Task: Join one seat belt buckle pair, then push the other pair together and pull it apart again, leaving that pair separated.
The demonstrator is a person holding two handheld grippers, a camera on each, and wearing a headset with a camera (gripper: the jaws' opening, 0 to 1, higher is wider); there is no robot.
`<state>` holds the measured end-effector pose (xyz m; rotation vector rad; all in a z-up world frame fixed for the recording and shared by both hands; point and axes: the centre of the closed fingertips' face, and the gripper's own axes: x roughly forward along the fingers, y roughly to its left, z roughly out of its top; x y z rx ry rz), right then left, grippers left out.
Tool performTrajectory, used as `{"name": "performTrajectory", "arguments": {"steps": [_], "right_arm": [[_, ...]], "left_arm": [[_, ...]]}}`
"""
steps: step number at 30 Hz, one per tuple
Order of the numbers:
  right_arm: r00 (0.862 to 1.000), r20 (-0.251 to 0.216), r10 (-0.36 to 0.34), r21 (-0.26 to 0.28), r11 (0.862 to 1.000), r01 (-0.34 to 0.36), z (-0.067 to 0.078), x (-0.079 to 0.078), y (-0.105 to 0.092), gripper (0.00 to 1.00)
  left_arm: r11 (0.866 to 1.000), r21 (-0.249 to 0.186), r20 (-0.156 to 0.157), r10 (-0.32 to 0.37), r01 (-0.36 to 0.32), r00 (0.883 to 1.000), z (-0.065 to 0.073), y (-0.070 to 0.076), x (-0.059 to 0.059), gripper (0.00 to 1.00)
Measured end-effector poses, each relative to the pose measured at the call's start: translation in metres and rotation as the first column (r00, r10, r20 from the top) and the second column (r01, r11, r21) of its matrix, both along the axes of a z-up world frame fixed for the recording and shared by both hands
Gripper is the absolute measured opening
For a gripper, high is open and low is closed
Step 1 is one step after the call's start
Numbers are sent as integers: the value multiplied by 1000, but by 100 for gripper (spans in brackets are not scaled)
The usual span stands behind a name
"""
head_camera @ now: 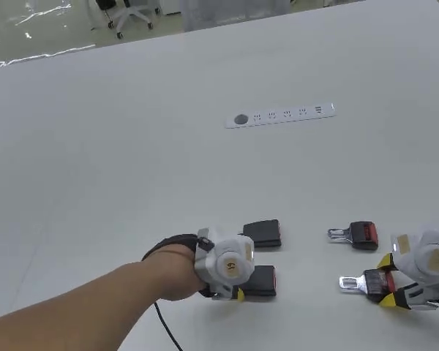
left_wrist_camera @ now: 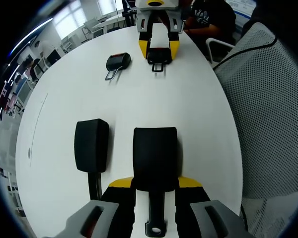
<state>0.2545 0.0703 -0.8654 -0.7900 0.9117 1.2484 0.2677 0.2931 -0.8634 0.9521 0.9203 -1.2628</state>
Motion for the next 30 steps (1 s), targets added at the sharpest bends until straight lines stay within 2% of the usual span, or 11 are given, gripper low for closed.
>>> {"name": "performTrajectory", "arguments": {"steps": [17, 30], "right_arm": [[999, 17, 49, 8, 999, -49, 0, 2, 48, 34], [999, 23, 48, 23, 999, -49, 1, 2, 82, 34]], "left_arm": [[1000, 29, 2, 3, -3, 1000, 0, -2, -1, 31], [998, 61, 1, -13, 13, 1000, -1, -2, -2, 31]]}}
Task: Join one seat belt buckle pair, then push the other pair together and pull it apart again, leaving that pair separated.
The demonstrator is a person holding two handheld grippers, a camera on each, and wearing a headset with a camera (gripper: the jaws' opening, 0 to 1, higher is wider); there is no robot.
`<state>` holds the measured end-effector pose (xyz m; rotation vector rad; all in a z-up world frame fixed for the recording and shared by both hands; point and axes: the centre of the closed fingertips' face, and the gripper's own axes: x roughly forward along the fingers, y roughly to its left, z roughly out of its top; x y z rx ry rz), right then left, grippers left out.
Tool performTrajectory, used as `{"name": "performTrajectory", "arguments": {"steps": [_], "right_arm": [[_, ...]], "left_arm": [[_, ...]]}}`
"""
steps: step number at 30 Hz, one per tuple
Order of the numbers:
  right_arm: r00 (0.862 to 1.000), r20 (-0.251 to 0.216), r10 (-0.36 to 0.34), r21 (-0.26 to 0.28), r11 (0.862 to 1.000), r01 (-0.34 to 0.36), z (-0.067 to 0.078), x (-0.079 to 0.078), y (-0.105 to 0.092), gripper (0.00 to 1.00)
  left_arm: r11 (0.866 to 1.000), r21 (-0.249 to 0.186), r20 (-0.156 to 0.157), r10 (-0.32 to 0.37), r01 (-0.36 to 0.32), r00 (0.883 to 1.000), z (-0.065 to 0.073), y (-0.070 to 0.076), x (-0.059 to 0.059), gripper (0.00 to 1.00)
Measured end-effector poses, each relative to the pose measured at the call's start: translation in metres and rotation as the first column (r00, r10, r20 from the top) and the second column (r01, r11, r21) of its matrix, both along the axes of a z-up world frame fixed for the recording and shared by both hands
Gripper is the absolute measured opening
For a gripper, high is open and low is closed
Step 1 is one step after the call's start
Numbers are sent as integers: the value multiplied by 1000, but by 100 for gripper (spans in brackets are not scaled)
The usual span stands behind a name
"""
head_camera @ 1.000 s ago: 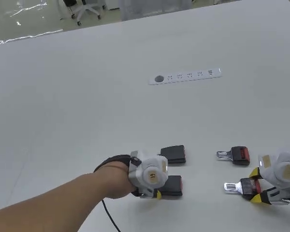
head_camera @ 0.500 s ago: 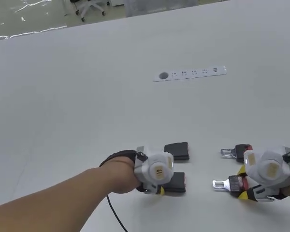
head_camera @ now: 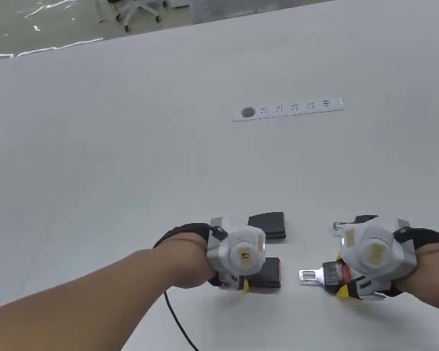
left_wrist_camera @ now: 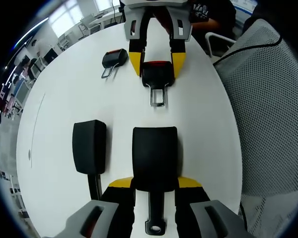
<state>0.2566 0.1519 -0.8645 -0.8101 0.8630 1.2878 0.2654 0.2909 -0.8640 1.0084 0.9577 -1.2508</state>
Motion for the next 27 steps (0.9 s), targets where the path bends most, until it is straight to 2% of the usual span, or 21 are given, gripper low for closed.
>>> {"name": "performTrajectory", "arguments": {"steps": [8, 17, 27], "right_arm": [[1000, 1, 2, 0, 1000, -2, 0, 2, 20, 34], [1000, -2, 5, -5, 1000, -5, -1, 5, 31, 34], [1000, 14, 21, 1, 1000, -21, 0, 6, 40, 34]], "left_arm": [[1000, 9, -7, 19, -19, 1000, 0, 1, 0, 31], [1000, 6, -11, 18, -18, 1000, 0, 1, 0, 31], [999, -20, -5, 38, -38, 999, 0, 1, 0, 31]]}}
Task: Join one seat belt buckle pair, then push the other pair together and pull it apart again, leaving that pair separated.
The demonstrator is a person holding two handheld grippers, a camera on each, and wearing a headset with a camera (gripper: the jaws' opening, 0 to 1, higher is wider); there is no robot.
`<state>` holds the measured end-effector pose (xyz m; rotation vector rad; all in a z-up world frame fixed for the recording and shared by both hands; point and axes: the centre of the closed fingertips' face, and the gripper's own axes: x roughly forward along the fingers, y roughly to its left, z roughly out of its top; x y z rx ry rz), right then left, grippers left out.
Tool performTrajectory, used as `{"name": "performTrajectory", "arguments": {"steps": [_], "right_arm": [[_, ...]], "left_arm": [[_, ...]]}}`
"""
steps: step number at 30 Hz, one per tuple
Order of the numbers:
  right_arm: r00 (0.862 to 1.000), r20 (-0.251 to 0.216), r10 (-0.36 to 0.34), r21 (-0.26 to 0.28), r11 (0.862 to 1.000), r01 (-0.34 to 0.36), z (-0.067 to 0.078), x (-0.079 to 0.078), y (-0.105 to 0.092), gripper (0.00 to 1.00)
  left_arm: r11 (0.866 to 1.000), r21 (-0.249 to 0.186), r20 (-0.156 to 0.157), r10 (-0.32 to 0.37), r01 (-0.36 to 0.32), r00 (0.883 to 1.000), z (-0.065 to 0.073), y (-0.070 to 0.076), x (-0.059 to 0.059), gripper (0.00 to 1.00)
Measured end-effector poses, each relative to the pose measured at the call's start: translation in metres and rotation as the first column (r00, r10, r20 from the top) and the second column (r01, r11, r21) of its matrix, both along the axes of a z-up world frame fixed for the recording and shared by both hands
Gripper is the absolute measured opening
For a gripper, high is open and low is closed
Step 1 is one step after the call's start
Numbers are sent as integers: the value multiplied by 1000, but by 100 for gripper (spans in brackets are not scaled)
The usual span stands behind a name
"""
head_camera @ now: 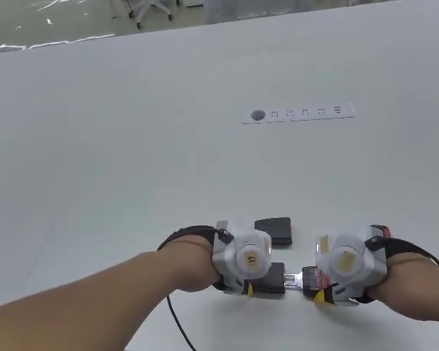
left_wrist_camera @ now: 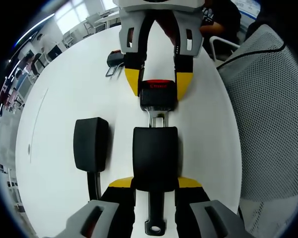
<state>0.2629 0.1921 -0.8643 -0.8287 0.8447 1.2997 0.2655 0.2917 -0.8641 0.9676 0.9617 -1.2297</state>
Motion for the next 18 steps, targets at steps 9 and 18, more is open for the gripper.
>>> {"name": "performTrajectory", "arguments": {"steps": [9, 18], "right_arm": [[1000, -7, 3, 1, 1000, -3, 0, 1, 3, 33], [1000, -12, 7, -4, 1000, -7, 0, 2, 7, 32]], "left_arm": [[1000, -3, -2, -13, 13, 1000, 0, -2, 0, 30], [1000, -1, -2, -12, 12, 1000, -1, -3, -1, 30]]}}
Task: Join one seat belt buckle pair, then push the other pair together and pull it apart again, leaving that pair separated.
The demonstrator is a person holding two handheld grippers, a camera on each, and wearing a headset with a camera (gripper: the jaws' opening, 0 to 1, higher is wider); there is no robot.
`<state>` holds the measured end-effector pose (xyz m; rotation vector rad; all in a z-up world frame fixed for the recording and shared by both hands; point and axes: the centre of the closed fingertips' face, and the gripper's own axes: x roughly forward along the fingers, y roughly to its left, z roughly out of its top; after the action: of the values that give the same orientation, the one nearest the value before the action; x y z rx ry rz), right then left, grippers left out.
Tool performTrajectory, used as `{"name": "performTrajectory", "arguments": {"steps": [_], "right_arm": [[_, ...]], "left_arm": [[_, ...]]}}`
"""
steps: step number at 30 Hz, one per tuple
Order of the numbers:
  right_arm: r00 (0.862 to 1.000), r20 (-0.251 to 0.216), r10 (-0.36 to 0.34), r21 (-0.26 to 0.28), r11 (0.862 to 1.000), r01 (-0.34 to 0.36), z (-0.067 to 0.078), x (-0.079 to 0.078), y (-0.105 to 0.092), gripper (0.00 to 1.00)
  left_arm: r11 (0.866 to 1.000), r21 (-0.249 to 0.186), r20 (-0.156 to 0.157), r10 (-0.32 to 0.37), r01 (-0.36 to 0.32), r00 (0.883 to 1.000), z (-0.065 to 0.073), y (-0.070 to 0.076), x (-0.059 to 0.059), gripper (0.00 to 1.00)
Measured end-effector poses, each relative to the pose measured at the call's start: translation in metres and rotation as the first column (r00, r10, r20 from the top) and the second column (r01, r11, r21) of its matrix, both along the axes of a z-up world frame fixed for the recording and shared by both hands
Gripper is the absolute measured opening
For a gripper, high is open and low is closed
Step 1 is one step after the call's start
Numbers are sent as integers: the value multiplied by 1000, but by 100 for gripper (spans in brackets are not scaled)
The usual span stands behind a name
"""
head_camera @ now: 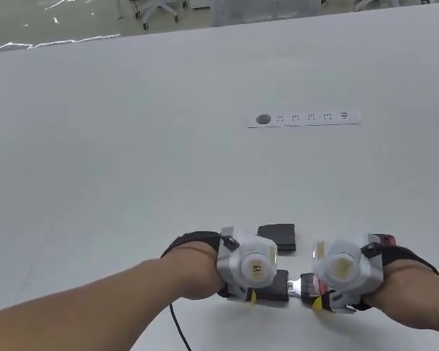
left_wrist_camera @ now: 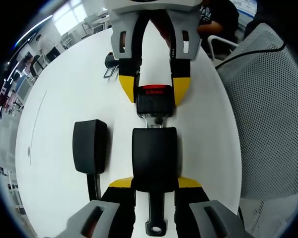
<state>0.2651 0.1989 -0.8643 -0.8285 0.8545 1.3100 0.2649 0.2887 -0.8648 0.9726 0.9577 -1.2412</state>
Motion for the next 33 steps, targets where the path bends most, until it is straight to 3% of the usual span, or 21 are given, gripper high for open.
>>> {"name": "performTrajectory", "arguments": {"steps": [11, 12, 13, 27, 33], "right_arm": [[1000, -3, -3, 24, 1000, 3, 2, 0, 15, 31], [999, 8, 40, 7, 999, -40, 5, 8, 14, 31], [1000, -1, -16, 6, 1000, 16, 5, 8, 10, 31], [1000, 7, 30, 12, 999, -30, 1, 0, 6, 32], [999, 2, 35, 18, 999, -35, 1, -1, 6, 32]], "left_arm": [[1000, 5, 2, -4, 4, 1000, 0, -1, 0, 29], [1000, 7, 2, -1, 1, 1000, -1, -1, 1, 29], [1000, 7, 3, -6, 6, 1000, -1, -1, 1, 29], [1000, -2, 0, 5, -5, 1000, 0, 2, 0, 29], [999, -14, 2, 39, -39, 999, 0, 3, 0, 29]]}}
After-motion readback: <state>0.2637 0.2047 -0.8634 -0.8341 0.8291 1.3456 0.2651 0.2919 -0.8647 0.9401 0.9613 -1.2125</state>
